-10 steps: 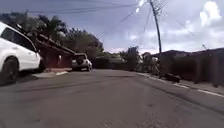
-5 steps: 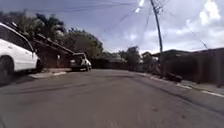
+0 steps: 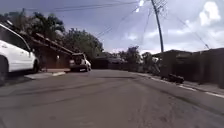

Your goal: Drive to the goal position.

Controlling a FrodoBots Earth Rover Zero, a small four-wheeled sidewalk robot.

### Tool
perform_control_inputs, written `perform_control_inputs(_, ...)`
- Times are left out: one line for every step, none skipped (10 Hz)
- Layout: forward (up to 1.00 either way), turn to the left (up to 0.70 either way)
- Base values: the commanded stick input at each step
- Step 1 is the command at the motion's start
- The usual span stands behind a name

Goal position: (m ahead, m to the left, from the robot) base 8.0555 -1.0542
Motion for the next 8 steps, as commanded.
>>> perform_control_inputs(0.45, 0.00)
perform_control_inputs(0.45, 0.00)
perform_control_inputs(0.45, 0.00)
perform_control_inputs(0.45, 0.00)
perform_control_inputs(0.45, 0.00)
perform_control_inputs(0.45, 0.00)
perform_control_inputs(0.45, 0.00)
perform_control_inputs(0.45, 0.00)
